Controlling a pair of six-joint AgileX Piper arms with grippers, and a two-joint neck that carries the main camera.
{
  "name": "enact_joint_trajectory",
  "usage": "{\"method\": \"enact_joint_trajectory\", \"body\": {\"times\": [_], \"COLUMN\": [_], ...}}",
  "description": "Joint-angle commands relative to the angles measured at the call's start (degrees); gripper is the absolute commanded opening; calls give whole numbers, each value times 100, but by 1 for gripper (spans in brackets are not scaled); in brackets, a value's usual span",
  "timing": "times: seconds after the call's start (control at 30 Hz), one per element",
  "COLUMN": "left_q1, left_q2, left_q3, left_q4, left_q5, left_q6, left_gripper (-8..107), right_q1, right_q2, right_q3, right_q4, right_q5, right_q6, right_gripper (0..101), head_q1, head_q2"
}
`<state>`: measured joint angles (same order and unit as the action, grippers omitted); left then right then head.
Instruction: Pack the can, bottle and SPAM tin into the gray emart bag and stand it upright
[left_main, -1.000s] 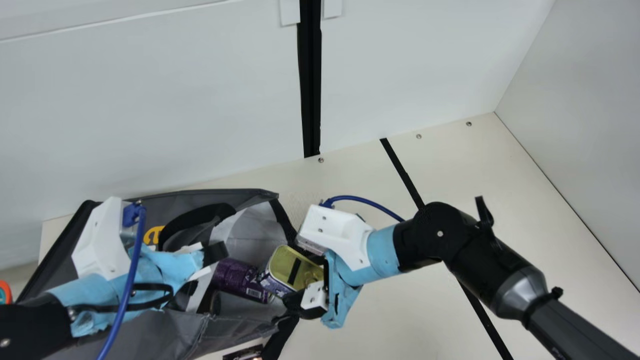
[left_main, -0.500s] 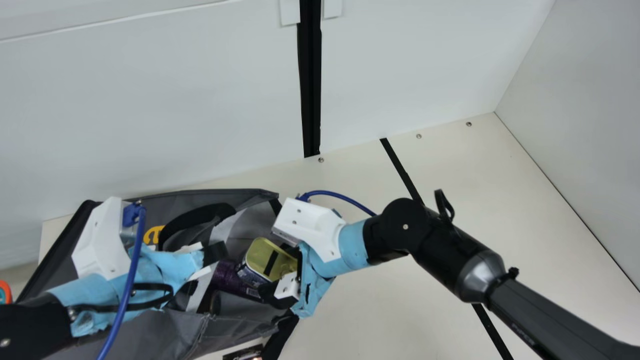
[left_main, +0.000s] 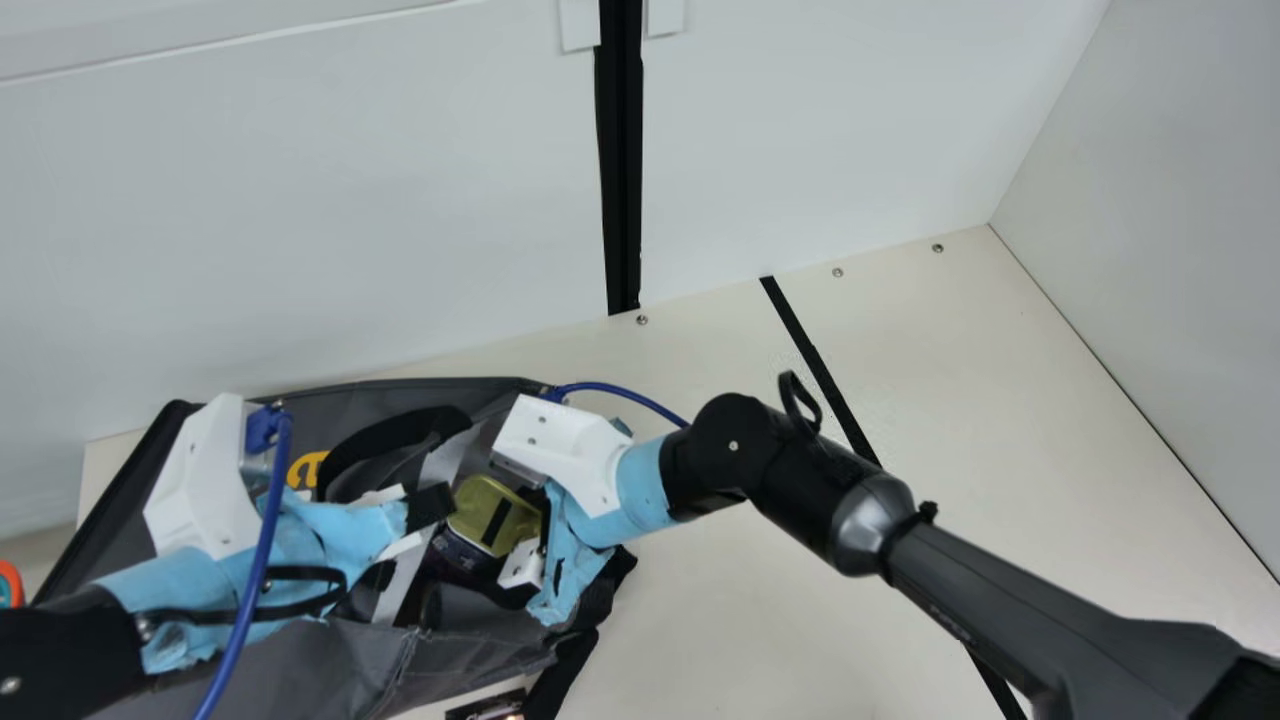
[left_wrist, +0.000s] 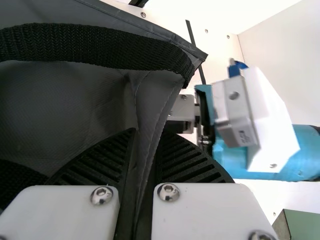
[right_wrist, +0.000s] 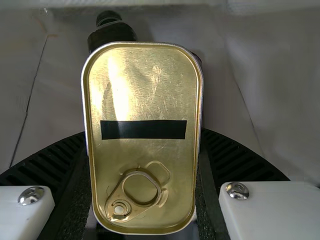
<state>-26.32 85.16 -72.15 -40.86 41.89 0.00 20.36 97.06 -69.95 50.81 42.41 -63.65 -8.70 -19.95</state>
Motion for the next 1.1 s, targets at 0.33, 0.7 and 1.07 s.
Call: {"method": "enact_joint_trajectory", "body": {"times": [0.33,0.7,1.07], "left_q1": [0,0,0], "left_q2": [0,0,0], "left_q3": [0,0,0], "left_q4": [0,0,0], "left_q5": [0,0,0], "left_q6": [0,0,0], "left_gripper": [-8,-8,-8], "right_q1": [285,413,389], "right_q2": [638,852,784], "right_q3": [-568,-817,-821], "right_q4": [-39,-105,-81], "right_q5": [-216,-361,-347], "right_q6": [185,348,358], "right_gripper": [0,27,63], "head_q1": [-130,-130,-130], "head_q2": [-5,-5,-5]}}
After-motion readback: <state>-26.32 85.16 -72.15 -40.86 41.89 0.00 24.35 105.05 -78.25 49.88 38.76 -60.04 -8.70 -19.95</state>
